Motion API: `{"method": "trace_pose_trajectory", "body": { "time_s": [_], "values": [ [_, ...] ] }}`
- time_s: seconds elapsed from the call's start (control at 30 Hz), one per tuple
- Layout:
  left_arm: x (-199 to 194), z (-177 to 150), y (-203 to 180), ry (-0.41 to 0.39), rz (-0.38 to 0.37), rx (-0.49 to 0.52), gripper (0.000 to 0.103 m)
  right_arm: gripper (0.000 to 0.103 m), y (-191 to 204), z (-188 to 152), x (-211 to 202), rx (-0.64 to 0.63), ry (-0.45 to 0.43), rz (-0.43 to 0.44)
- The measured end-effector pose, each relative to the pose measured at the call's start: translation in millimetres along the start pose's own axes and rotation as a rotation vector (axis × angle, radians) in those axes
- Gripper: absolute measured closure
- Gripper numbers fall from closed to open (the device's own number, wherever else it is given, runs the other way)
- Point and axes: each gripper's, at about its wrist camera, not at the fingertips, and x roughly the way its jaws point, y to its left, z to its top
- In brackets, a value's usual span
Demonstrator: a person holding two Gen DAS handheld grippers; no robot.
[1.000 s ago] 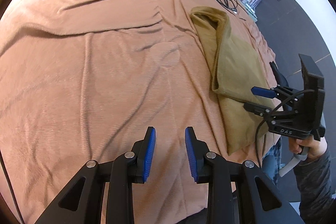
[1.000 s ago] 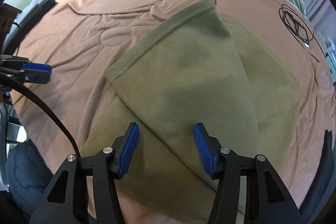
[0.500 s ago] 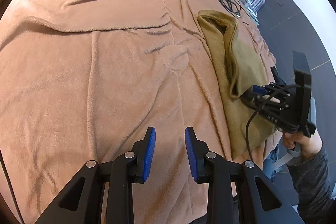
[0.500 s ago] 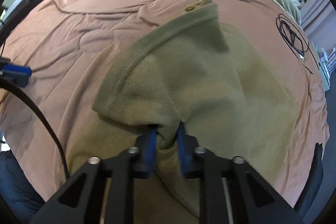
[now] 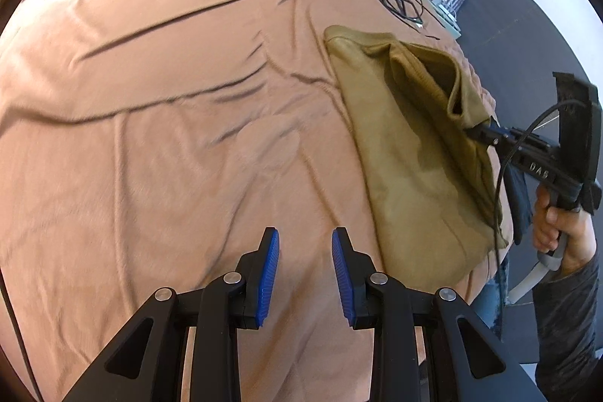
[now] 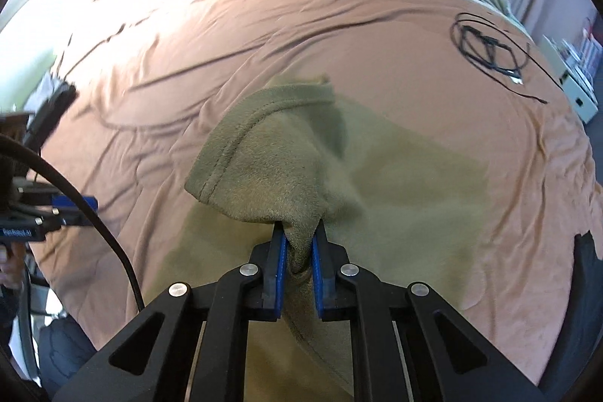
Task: Fold small clothes
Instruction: 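Grasp the shirt's folded edge with the right gripper and lift it over, then lay the fold down and open the right gripper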
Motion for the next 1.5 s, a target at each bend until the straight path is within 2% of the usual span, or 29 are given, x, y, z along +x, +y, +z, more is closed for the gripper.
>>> {"method": "trace_pose_trajectory", "body": {
  "time_s": [0.17,0.43,0.6,0.63,0.67,0.73,0.8,1.0,1.13,1.5],
  "values": [
    [11,20,-14,0.005,0.007,0.016,0.072,0.095,-40,3,-7,0.096,-0.028,0.012],
    [39,52,-34,0.031,0.024,0.044,0.072,0.095,-99,-5,9,0.256,-0.027,0.045],
    [58,63,-44,0.054,0.034,0.051,0.071,0.089,-129,-20,28,0.383,-0.002,0.006],
    [61,64,-45,0.06,0.034,0.052,0.065,0.088,-133,-21,29,0.395,0.001,-0.011],
    [64,65,-47,0.062,0.034,0.052,0.058,0.086,-136,-24,30,0.409,0.001,-0.016],
    [69,66,-50,0.063,0.03,0.058,0.051,0.065,-142,-32,29,0.444,-0.011,0.01],
    [74,68,-54,0.069,0.025,0.06,0.05,0.06,-143,-37,25,0.45,-0.028,0.011],
    [86,59,-62,0.099,0.016,0.068,0.05,0.06,-134,-52,14,0.433,-0.046,0.065],
    [87,47,-67,0.115,0.015,0.078,0.05,0.06,-137,-66,6,0.446,-0.026,0.105],
    [80,12,-89,0.133,0.015,0.133,0.05,0.06,-146,-98,-18,0.488,0.001,0.153]
  ]
}}
